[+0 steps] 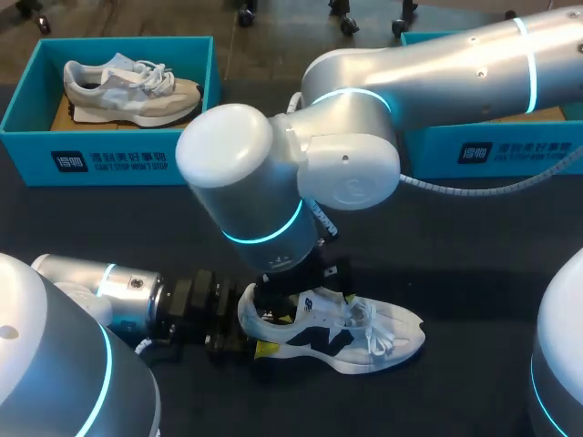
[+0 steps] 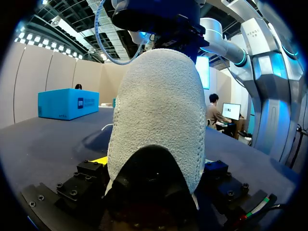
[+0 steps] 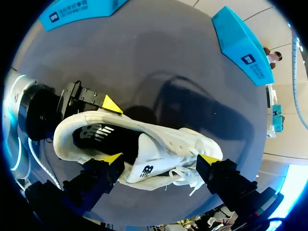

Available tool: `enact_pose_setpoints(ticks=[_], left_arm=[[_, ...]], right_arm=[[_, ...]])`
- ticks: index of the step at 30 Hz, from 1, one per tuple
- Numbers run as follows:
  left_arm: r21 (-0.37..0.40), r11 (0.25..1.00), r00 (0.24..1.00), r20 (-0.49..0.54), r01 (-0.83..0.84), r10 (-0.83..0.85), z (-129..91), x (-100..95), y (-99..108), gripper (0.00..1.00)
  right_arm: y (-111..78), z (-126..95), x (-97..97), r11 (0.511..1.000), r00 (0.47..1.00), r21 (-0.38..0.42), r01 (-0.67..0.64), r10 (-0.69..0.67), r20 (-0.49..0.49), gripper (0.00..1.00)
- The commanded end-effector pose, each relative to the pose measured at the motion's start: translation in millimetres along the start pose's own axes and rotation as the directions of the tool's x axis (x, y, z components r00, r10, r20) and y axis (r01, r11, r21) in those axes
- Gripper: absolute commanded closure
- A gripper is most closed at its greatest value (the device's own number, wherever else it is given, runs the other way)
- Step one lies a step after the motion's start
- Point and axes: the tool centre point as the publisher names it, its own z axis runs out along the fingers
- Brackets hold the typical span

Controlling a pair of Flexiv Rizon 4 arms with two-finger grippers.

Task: Take the shoe out of the shoebox, open the shoe tongue, remove and reinsert the insole, then place the shoe into the shoebox

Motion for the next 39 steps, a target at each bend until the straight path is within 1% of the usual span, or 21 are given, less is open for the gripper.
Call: enact_pose_setpoints(ticks=[1,3,4,9,14,18,21,22,27,30,32,34,35,36,37,39], left_arm=[[0.000,1.000,1.000,0.002,0.000,0.000,1,-2.2,8,1.00],[0.000,1.000,1.000,0.002,0.000,0.000,1,-2.2,8,1.00],[0.000,1.000,1.000,0.002,0.000,0.000,1,-2.2,8,1.00],[0.000,1.000,1.000,0.002,0.000,0.000,1,-2.2,8,1.00],[0.000,1.000,1.000,0.002,0.000,0.000,1,-2.2,8,1.00],[0.000,1.000,1.000,0.002,0.000,0.000,1,-2.2,8,1.00],[0.000,1.000,1.000,0.002,0.000,0.000,1,-2.2,8,1.00],[0.000,1.000,1.000,0.002,0.000,0.000,1,-2.2,8,1.00],[0.000,1.000,1.000,0.002,0.000,0.000,1,-2.2,8,1.00],[0.000,1.000,1.000,0.002,0.000,0.000,1,-2.2,8,1.00],[0.000,1.000,1.000,0.002,0.000,0.000,1,-2.2,8,1.00],[0.000,1.000,1.000,0.002,0.000,0.000,1,-2.2,8,1.00],[0.000,1.000,1.000,0.002,0.000,0.000,1,-2.2,8,1.00],[0.000,1.000,1.000,0.002,0.000,0.000,1,-2.2,8,1.00],[0.000,1.000,1.000,0.002,0.000,0.000,1,-2.2,8,1.00],[0.000,1.000,1.000,0.002,0.000,0.000,1,-2.2,8,1.00]], right_arm=[[-7.1,1,1.9,0.864,0.786,-0.115,-0.491,0.496,0.369,0.00],[-7.3,1,1.4,0.862,0.785,-0.115,-0.493,0.498,0.368,0.00],[-9.1,2,-2.4,0.851,0.774,-0.123,-0.510,0.517,0.365,0.00],[-10.3,5,-11.4,0.836,0.762,-0.133,-0.533,0.542,0.355,0.00],[-12.1,2,-20.0,0.818,0.750,-0.144,-0.557,0.570,0.334,0.00],[-9.1,-2,-22.7,0.820,0.757,-0.134,-0.557,0.567,0.324,0.00],[-7.4,-5,-24.0,0.824,0.768,-0.117,-0.555,0.561,0.309,0.00],[-6.8,-5,-25.1,0.824,0.773,-0.101,-0.558,0.560,0.298,0.00],[-6.4,-10,-28.7,0.826,0.783,-0.085,-0.558,0.557,0.277,0.00],[-7.4,-11,-33.3,0.825,0.797,-0.056,-0.563,0.559,0.228,0.00],[-8.3,-11,-35.1,0.825,0.803,-0.045,-0.564,0.560,0.204,0.09],[-9.9,-10,-36.9,0.826,0.814,-0.015,-0.563,0.557,0.165,0.28],[-10.7,-10,-36.8,0.825,0.815,-0.006,-0.565,0.558,0.156,0.33],[-11.7,-9,-36.6,0.822,0.814,0.008,-0.569,0.561,0.148,0.47],[-12.8,-9,-36.5,0.823,0.816,0.015,-0.569,0.561,0.138,0.51],[-15.3,-8,-36.3,0.820,0.816,0.031,-0.572,0.565,0.121,0.54]])
